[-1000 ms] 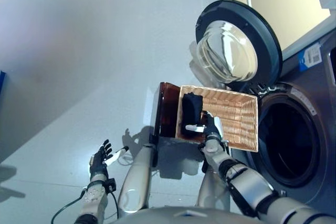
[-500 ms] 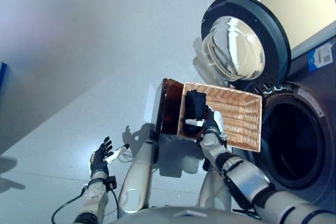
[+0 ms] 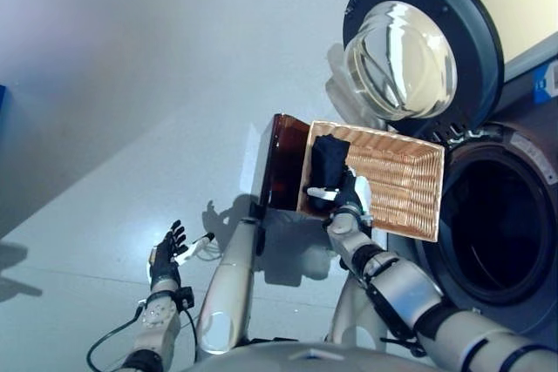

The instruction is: Pick up the clothes and place them into the washing machine

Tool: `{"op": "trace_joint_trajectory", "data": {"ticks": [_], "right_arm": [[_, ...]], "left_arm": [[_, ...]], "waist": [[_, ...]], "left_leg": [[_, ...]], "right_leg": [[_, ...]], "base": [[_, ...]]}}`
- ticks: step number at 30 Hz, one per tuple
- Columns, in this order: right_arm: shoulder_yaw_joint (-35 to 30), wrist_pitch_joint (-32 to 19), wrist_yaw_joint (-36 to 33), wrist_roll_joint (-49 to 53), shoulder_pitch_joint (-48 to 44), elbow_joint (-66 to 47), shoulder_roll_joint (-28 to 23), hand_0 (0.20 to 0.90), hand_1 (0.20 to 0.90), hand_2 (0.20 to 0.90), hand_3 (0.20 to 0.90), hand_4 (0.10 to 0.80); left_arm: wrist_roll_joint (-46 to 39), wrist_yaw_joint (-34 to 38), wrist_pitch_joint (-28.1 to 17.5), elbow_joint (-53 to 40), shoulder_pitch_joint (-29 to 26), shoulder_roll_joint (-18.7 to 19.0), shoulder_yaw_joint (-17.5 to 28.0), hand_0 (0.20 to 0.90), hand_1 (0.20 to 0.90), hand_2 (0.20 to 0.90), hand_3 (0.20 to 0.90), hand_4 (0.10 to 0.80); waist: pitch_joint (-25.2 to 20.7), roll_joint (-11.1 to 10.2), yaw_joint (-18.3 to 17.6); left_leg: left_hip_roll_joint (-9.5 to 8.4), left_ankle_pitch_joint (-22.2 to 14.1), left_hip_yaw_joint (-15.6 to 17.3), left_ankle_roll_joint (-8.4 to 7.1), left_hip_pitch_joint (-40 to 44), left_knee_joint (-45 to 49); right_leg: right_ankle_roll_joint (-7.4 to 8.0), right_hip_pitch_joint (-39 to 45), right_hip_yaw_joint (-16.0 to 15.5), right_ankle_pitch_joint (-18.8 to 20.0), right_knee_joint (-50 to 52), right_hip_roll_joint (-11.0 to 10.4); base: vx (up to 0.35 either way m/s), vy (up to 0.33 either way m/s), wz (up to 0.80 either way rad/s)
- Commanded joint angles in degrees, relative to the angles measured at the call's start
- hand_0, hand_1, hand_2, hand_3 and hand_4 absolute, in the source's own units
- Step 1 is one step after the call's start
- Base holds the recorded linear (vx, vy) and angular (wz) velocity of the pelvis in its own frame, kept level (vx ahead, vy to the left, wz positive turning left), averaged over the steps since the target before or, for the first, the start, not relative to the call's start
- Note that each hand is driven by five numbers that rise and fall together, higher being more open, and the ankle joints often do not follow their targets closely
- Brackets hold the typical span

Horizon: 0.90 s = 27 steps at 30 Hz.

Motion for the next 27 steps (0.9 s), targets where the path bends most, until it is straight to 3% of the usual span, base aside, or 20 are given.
{"op": "trace_joint_trajectory", "data": {"ticks": [1,27], "right_arm": [[-1.41,-1.78,-2.89,0.59,-2.59,1.36,-0.26,0.9,0.9,0.9,0.9,0.8],[-5.07,-1.93,-8.16,0.69,-7.38,3.61,-3.14,0.9,0.9,0.9,0.9,0.8]], "left_arm": [[0.02,1.83,-1.96,-3.91,3.61,4.72,-0.27,0.9,0.9,0.9,0.9,0.8],[1.0,3.13,-2.72,-6.7,4.86,6.42,-1.32,0.9,0.9,0.9,0.9,0.8]], "waist": [[-1.68,1.7,1.71],[-1.52,2.89,1.99]], "left_leg": [[1.51,-3.21,2.45,-2.35,-2.53,5.93],[1.35,-3.62,2.73,-1.89,-7.99,9.23]], "right_leg": [[-1.21,-1.81,4.12,8.83,-1.42,0.66],[-1.38,-8.34,5.89,8.27,3.03,0.53]], "base": [[0.0,0.0,0.0],[-0.002,0.001,0.0]]}}
